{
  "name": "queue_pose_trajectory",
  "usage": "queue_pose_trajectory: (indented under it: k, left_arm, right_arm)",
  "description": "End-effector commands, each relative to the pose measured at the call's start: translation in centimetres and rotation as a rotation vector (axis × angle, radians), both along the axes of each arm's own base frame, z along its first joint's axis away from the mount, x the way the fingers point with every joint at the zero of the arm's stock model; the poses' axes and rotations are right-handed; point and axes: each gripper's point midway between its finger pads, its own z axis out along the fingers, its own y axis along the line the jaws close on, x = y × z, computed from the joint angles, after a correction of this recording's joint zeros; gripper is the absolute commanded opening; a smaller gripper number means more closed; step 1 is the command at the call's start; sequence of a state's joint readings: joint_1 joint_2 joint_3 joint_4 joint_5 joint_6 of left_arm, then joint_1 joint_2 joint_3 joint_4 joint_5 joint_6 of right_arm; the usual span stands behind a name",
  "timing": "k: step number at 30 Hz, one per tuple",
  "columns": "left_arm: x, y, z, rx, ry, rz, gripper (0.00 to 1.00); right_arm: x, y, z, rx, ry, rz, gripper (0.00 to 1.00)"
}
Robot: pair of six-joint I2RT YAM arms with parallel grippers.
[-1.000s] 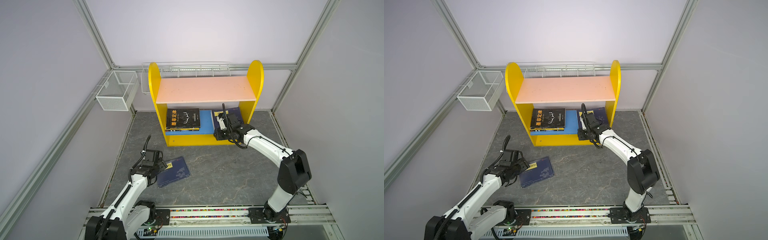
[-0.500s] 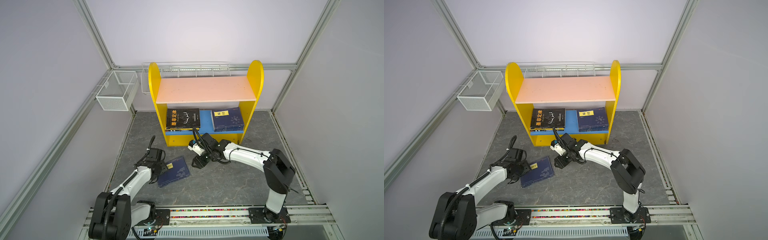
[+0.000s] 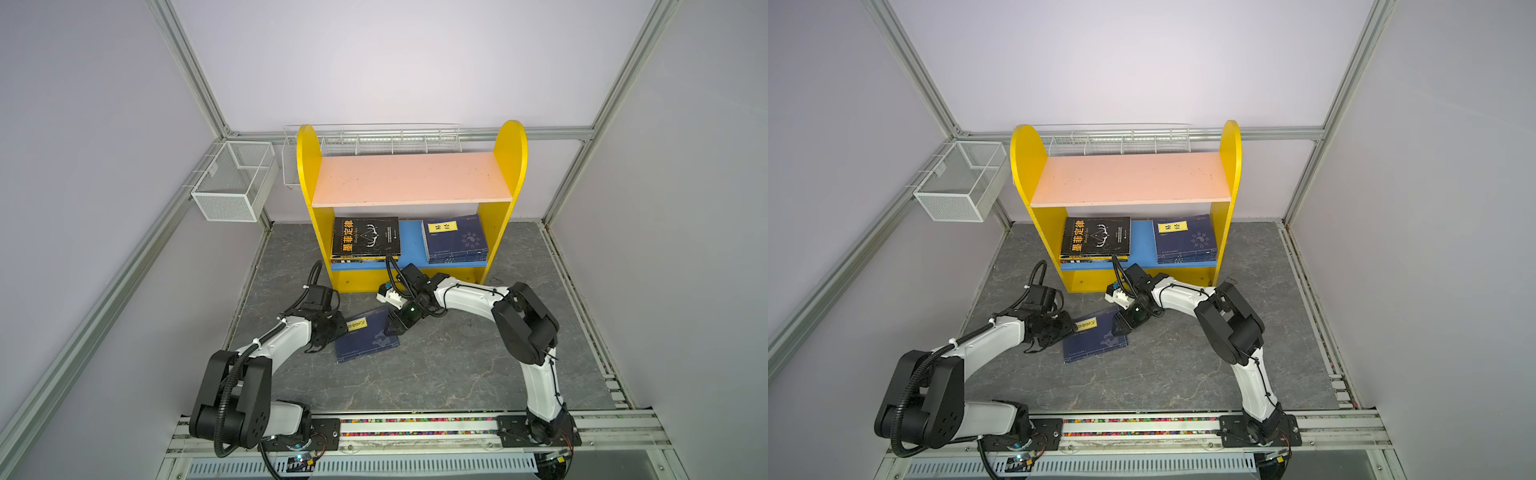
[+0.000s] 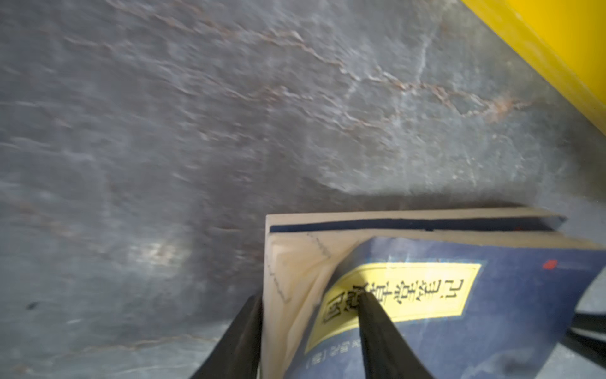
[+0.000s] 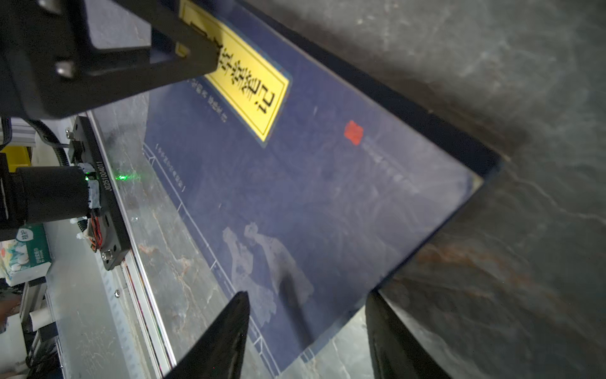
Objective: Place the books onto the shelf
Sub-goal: 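Withdraw both grippers and reach toward the last blue book on the table, then pinch the edges of the yellow-labelled blue book with both grippers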
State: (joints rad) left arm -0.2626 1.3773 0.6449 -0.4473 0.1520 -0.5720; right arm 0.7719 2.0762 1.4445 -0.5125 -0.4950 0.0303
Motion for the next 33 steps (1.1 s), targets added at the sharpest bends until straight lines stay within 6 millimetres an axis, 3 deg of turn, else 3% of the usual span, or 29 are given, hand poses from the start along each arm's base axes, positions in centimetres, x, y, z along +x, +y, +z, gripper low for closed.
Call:
queue_pose_trajectory:
  k: [1, 8, 13, 17, 21, 27, 33]
  left_arm:
    - [-2.7, -1.2, -1.3, 0.004, 0.115, -0.089, 0.43]
    - [-2.1, -2.5, -0.3, -0.028, 0.104, -0.133, 0.44]
    - [-1.7, -3.3, 0.7, -0.04, 0.076, -0.161, 0.46]
    - [-1.7, -3.3, 1.0, -0.04, 0.067, -0.169, 0.55]
    - [-2.0, -1.9, 1.6, 0.019, 0.059, -0.123, 0.62]
    - [-2.4, -3.0, 3.0, -0.053, 0.002, -0.159, 0.6]
    - [-2.7, -3.3, 1.9, -0.057, 0.058, -0.163, 0.55]
  right_arm:
    - [-0.6, 0.3, 0.3, 0.034, 0.019, 0.018, 0.59]
    - [-0.2, -0.5, 1.1, 0.013, -0.028, -0.022, 0.58]
    - [1.2, -2.3, 1.9, -0.054, -0.132, -0.098, 0.58]
    - [0.9, -3.4, 1.5, -0.097, -0.138, -0.104, 0.59]
    - [0.4, -4.1, 1.5, -0.098, -0.144, -0.116, 0.59]
    - [-0.2, -4.6, 1.5, -0.105, -0.142, -0.11, 0.59]
    - [-0.2, -4.3, 1.3, -0.092, -0.136, -0.105, 0.59]
